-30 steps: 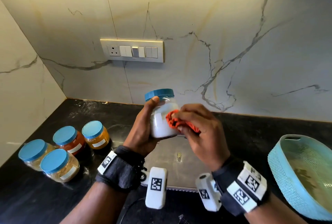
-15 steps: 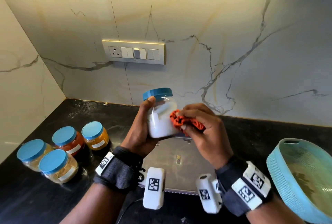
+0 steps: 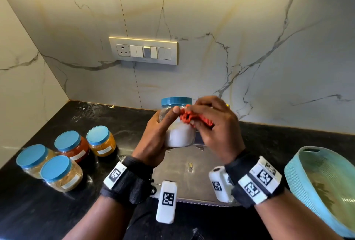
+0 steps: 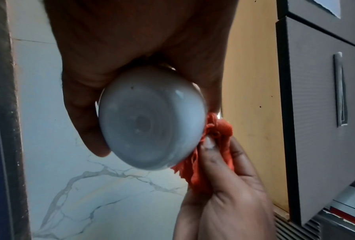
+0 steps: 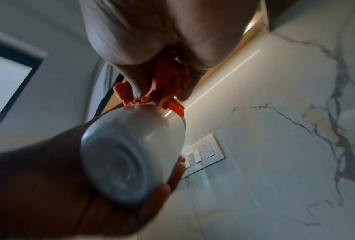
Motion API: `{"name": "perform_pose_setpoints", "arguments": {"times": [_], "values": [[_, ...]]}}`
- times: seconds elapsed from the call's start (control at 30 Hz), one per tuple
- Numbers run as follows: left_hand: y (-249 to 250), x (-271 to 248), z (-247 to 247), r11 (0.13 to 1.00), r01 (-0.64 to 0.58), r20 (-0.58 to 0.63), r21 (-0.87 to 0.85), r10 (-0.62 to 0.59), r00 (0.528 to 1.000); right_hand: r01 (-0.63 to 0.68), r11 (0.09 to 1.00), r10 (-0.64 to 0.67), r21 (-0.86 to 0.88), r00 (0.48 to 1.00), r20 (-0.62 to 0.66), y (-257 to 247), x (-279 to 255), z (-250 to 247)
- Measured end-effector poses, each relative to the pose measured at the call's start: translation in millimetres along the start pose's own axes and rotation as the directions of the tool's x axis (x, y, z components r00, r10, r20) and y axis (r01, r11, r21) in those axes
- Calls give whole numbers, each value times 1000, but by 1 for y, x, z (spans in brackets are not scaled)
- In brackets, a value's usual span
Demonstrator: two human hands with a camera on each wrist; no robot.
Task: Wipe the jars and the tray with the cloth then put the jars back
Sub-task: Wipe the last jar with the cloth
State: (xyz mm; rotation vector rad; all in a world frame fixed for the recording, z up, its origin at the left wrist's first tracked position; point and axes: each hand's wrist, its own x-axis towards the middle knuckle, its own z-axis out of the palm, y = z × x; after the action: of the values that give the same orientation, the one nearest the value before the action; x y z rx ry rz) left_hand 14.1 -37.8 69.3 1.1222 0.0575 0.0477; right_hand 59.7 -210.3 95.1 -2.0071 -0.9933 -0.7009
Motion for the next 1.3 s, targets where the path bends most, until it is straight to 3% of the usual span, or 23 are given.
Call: {"name": "perform_pose_setpoints", "arguments": {"times": [0.1,0.23,0.33,0.53,0.77,1.0,1.17,1.3], "values": [[2,4,3,1000,-20,11,-14,20,1000,-54,998,56,43,998,-32,0,8,0],[3,11,1,995,7,-65,-95,-13,998,69,997,-71,16,993,96,-16,-23,1],[-1,9,0,995,6,-80,-95,-14,997,104,995,-104,6,990,97,-16,-30,2],[-2,7,11,992,-9,-48,-126,3,999,-109,986,121,127,988,-91,4,1,3],[-2,9,-2,984,45,-100,-172,-63,993,49,994,-54,100,998,45,-14,-42,4],[2,4,12,993,40,-28,-109,-43,999,-154,968,176,199,980,-96,8,1,1],[2,6,0,980,83,-74,-179,-98,992,-44,985,50,167,998,-30,-12,-37,3],[-3,0,-1,983,102,-16,-152,-105,994,-33,986,37,166,999,-22,-7,-33,2]]}}
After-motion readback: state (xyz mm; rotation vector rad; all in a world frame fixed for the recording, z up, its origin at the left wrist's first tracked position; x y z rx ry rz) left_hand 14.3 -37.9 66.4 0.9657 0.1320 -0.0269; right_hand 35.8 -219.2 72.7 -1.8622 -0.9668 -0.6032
